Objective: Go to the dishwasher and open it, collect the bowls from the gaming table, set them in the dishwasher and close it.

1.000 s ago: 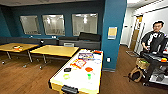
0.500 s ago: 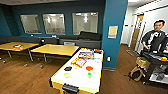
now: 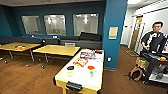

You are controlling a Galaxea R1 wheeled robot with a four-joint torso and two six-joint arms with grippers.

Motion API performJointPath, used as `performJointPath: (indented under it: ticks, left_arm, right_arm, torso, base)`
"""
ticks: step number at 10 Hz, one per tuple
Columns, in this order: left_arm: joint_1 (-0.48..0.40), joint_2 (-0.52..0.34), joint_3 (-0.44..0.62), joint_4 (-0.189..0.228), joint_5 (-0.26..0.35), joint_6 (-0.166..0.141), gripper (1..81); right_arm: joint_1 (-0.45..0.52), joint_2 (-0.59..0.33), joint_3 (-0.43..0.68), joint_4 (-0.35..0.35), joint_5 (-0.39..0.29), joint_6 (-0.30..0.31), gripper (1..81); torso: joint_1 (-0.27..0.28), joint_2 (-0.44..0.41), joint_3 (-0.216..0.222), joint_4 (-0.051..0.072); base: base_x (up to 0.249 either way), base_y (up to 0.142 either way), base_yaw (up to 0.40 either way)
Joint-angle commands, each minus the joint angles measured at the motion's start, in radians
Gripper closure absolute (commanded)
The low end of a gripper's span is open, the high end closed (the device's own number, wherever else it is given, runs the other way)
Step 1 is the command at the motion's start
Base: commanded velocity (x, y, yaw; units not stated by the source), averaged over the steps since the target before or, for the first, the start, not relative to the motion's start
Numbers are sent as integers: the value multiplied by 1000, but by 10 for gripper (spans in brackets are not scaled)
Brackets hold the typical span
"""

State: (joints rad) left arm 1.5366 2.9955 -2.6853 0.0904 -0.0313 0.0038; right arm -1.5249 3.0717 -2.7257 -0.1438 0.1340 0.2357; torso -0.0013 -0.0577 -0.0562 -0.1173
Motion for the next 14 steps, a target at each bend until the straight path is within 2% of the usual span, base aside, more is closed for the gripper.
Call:
performJointPath:
  ticks: [1,5,9,14]
  left_arm:
    - [-52,7,10,-3,45,7,10]
    - [-52,7,7,8,25,8,10]
    - [-52,-6,5,11,-55,13,10]
    - [-58,-7,4,11,-55,16,10]
  right_arm:
    - [59,-11,-8,-7,-37,-1,10]
    - [54,-20,-5,-7,-31,0,10]
    - [59,-26,-9,-5,-36,2,10]
    - [54,-29,-8,0,-36,2,10]
  torso:
    - [1,0,0,0]
    - [1,0,0,0]
    - [1,0,0,0]
    - [1,0,0,0]
  base:
    - [0,0,0]
    - [0,0,0]
    - [0,0,0]
    - [0,0,0]
